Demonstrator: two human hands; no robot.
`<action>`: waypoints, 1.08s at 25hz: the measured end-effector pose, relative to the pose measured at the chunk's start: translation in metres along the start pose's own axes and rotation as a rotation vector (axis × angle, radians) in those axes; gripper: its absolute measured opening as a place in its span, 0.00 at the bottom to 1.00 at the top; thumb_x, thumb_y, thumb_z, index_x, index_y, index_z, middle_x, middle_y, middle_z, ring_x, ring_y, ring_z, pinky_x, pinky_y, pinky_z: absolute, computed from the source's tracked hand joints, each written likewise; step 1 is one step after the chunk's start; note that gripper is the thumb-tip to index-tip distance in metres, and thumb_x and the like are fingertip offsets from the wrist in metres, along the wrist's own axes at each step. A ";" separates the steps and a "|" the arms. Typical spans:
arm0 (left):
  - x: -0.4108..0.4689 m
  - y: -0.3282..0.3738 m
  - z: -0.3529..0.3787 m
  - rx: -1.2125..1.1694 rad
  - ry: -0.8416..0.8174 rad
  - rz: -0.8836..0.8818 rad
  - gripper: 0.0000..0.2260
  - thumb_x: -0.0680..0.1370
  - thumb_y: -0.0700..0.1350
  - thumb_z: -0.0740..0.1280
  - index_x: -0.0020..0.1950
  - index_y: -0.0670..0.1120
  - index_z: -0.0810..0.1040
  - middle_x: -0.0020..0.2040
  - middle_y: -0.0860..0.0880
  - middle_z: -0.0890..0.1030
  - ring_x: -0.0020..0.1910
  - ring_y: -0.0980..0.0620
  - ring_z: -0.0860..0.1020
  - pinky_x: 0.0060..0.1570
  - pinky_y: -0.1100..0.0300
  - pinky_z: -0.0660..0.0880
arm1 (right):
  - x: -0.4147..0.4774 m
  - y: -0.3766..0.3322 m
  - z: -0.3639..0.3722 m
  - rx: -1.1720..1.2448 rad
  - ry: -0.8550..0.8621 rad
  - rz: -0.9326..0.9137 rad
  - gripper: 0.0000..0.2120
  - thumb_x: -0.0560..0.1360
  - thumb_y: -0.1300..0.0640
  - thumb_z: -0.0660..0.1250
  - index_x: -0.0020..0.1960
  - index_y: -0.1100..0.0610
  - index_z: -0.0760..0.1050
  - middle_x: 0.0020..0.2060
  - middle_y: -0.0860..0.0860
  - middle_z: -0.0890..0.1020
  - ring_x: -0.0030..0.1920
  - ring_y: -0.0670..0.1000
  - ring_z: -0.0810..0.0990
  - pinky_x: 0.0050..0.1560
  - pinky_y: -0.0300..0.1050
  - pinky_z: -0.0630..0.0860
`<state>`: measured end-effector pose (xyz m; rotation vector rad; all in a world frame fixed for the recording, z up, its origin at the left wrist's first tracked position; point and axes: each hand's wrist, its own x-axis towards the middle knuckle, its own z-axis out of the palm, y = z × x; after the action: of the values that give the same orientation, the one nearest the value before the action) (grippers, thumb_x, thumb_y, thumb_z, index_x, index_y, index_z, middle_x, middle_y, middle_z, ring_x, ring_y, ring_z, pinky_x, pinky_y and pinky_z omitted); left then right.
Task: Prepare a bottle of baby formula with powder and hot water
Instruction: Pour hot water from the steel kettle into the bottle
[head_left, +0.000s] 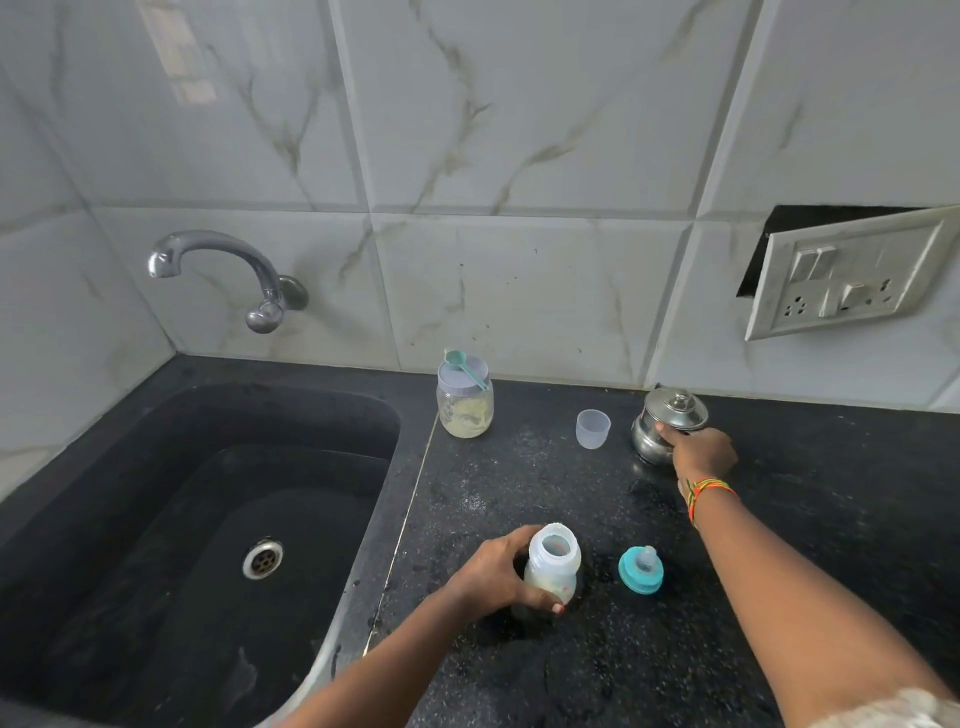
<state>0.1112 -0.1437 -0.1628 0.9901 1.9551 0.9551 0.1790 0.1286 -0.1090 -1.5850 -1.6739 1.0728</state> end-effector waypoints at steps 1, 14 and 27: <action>0.000 0.000 0.001 0.018 0.003 0.004 0.29 0.63 0.46 0.79 0.61 0.55 0.73 0.54 0.60 0.79 0.55 0.63 0.76 0.54 0.76 0.69 | 0.002 0.001 -0.002 -0.026 -0.018 -0.014 0.27 0.67 0.53 0.76 0.56 0.72 0.76 0.54 0.68 0.80 0.56 0.65 0.79 0.55 0.54 0.75; -0.009 0.004 0.006 0.053 0.060 0.028 0.29 0.65 0.48 0.77 0.64 0.55 0.72 0.54 0.60 0.78 0.55 0.61 0.75 0.51 0.75 0.69 | -0.035 -0.019 -0.101 -0.260 -0.438 -0.440 0.24 0.60 0.56 0.81 0.28 0.56 0.63 0.26 0.53 0.72 0.29 0.51 0.69 0.34 0.43 0.65; -0.031 0.007 0.017 0.060 0.197 0.012 0.31 0.65 0.48 0.77 0.65 0.51 0.71 0.58 0.53 0.78 0.57 0.54 0.75 0.56 0.64 0.69 | -0.143 -0.073 -0.129 -0.890 -0.662 -0.838 0.24 0.63 0.50 0.78 0.30 0.54 0.62 0.29 0.49 0.68 0.30 0.46 0.63 0.30 0.41 0.57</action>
<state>0.1413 -0.1625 -0.1559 0.9729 2.1530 1.0397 0.2682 0.0103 0.0344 -0.6917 -3.1511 0.3892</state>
